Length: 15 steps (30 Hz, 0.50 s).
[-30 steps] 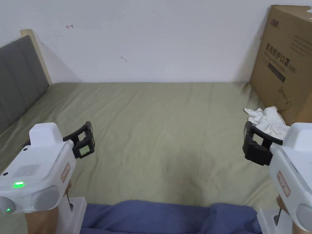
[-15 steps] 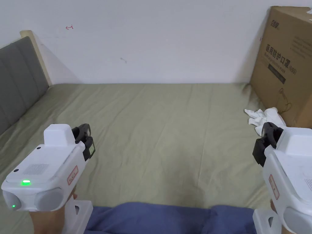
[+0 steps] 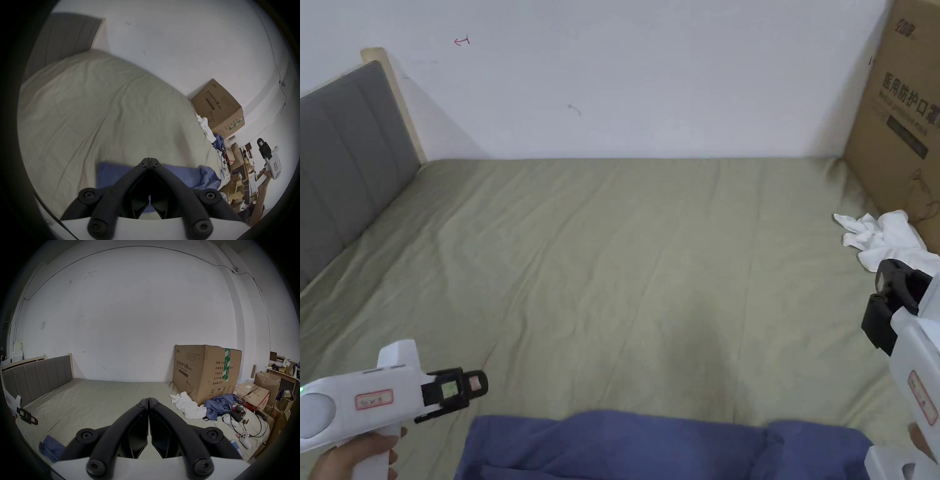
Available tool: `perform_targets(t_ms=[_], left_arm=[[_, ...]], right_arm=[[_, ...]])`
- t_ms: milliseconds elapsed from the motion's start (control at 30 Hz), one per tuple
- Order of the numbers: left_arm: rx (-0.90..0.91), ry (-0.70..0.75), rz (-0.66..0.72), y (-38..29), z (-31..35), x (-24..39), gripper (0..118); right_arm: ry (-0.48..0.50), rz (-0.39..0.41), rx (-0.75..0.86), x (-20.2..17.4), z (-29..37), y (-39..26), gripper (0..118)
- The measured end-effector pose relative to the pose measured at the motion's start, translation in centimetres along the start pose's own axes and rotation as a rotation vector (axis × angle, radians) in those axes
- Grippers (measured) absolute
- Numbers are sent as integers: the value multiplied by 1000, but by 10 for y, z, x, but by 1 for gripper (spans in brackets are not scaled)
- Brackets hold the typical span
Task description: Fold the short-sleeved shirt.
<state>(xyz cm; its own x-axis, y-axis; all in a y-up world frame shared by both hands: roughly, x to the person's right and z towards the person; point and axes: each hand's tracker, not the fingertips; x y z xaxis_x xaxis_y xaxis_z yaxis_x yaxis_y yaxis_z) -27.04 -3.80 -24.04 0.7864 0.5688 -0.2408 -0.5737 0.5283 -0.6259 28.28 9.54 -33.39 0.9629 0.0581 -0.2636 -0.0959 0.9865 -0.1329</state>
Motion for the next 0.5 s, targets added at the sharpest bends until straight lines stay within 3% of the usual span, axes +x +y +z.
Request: perform_targets(t_ms=[100, 167, 233, 333, 500], left_arm=[[-78, 30, 74, -3, -15, -44, 7], [-126, 5, 159, -8, -23, -62, 39], [-170, -34, 250, -16, -30, -76, 84], [-150, -9, 230, -28, -33, -79, 90], [-196, -38, 243, -43, -43, -79, 89]], right_arm=[[0, 2, -16, -1, -6, -3, 0], [-5, 10, -22, -3, -9, -7, 0], [-8, 15, -36, -5, -11, -10, 0], [-2, 18, -52, -8, -13, -16, 0], [-6, 35, -88, -12, -20, -22, 0]])
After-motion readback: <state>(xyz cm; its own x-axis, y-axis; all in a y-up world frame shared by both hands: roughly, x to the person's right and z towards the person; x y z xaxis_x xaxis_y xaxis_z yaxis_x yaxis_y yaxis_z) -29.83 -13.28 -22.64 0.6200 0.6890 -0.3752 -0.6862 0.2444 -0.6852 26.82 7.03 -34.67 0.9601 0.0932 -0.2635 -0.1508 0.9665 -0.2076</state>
